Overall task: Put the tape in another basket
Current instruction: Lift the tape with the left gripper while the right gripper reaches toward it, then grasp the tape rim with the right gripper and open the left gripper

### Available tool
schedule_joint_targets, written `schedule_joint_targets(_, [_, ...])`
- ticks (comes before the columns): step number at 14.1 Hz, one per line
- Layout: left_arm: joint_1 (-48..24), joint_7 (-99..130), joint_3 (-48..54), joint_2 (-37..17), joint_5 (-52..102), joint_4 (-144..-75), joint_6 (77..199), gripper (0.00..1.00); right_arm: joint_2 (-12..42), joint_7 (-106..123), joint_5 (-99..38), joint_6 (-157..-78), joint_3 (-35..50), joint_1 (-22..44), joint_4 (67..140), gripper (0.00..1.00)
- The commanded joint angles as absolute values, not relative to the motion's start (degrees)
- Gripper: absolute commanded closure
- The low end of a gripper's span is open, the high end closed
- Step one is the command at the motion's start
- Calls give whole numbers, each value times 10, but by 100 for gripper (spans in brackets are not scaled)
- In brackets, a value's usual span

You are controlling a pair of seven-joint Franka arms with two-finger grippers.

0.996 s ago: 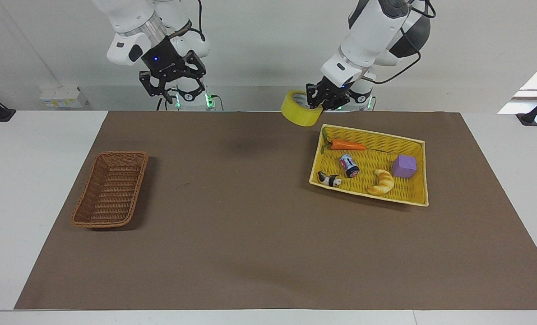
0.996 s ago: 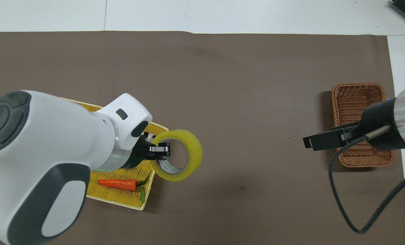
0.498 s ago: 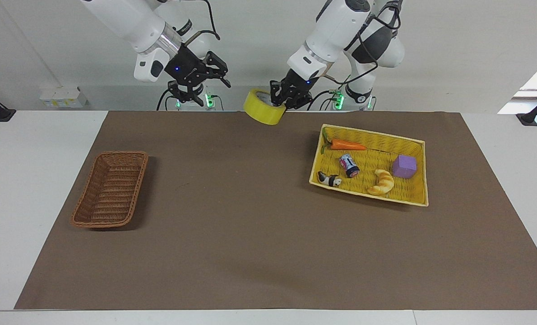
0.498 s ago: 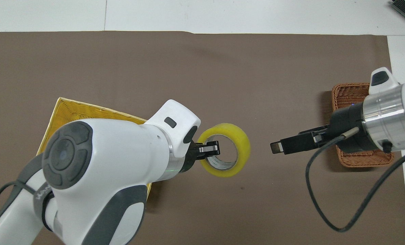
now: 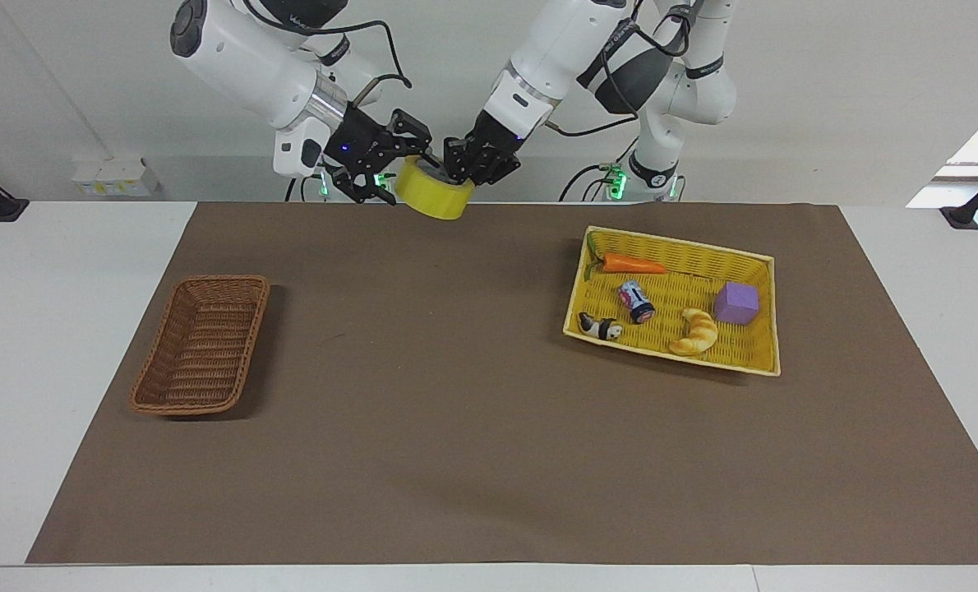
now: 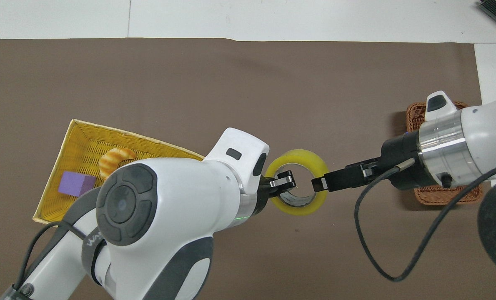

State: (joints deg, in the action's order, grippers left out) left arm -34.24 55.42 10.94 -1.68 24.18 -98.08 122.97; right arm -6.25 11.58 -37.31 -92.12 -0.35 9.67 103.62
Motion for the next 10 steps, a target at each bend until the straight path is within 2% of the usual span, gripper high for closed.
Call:
schedule_joint_targets(1, [-349,570,110,-33,243,-941,1216,100,-82,151,-384,-931,-2,85,1060,23])
schedule_joint_targets(2, [-349,571,110,-33,243,-941,1216,100,-81,150,-384,-929,-3,83,1059,50])
schedule_joint_targets(3, [-349,571,110,-33,243,-941,1216,100,-81,150,-383,-926,-3,77,1059,67])
schedule_joint_targets(5, [-349,571,110,-33,243,-941,1216,100,-81,146,-383,-925,-3,71,1058,94])
schedule_joint_targets(6, [-349,570,110,-33,244,-941,1216,100,-80,144,-384,-922,-3,69,1058,100])
schedule_joint_targets(7, [-349,570,110,-33,244,-941,1216,97,-80,144,-384,-918,-3,66,1057,100])
schedule_joint_targets(8, [-350,567,110,-33,243,-942,1216,1,-79,144,-384,-915,-3,61,1056,100])
schedule_joint_targets(10, [-348,563,110,-31,243,-946,1202,0,-79,146,-383,-911,-3,55,1054,100])
